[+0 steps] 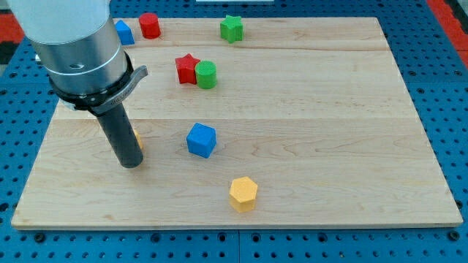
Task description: Slide the yellow heart below the green circle
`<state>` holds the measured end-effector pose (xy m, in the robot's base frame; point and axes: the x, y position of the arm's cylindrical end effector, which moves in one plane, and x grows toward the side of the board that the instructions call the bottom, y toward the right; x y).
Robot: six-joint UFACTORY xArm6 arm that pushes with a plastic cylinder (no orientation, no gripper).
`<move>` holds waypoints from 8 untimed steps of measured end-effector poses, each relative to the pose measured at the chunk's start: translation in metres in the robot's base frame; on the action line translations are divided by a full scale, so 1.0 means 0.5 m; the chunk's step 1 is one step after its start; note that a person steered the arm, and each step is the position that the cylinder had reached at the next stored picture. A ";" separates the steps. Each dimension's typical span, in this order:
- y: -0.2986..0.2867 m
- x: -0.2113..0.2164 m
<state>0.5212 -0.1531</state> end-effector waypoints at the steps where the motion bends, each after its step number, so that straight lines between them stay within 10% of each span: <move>1: -0.053 -0.014; 8: 0.069 -0.148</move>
<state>0.4472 -0.1187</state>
